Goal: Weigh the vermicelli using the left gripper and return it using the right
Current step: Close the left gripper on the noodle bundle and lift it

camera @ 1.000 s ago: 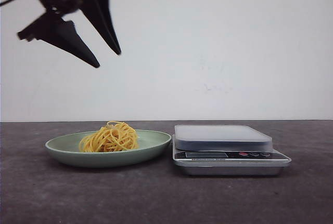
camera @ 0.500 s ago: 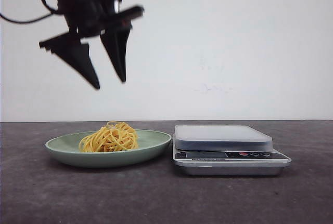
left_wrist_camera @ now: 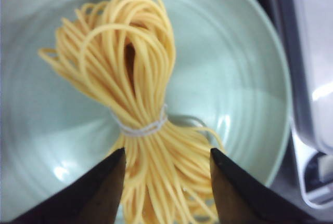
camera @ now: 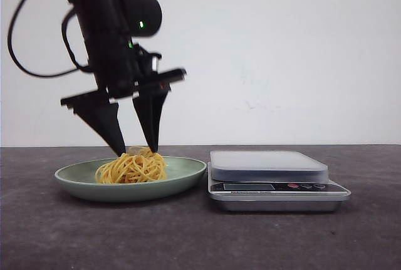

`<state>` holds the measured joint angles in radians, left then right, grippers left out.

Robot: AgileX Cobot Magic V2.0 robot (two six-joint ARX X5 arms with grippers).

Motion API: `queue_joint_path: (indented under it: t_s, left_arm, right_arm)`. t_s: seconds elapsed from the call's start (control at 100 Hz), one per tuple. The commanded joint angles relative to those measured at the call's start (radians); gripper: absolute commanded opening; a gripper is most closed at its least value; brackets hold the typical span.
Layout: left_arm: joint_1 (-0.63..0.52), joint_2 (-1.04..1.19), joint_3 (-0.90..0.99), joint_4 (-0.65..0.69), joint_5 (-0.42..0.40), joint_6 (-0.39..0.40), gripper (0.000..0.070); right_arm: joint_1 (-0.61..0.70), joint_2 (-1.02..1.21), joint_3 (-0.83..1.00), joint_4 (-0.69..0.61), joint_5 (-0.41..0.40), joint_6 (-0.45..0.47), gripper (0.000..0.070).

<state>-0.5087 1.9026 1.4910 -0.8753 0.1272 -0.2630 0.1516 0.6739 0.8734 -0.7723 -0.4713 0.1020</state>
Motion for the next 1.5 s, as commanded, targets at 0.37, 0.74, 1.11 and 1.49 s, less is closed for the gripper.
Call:
queue_joint_path:
  t_s: [0.37,0.74,1.11,1.49]
  left_arm:
    - [0.002,0.053,0.019,0.082,-0.01,-0.01,0.0314]
    - [0.024,0.053,0.018,0.055,-0.025,-0.01,0.0314]
    - [0.011,0.085,0.018,0.057,-0.023,-0.011,0.0309]
    - [0.004,0.108,0.022,0.06,-0.022,0.017,0.0]
  right_arm:
    - [0.005,0.005,0.019,-0.007,-0.002,-0.013,0.0492]
    - [0.005,0.005,0.019,-0.008,-0.003,-0.012,0.0492]
    - [0.005,0.005,0.019,-0.015,-0.002,-0.011,0.0492]
    - [0.004,0.005,0.019,-0.021,0.0,-0.011,0.0492]
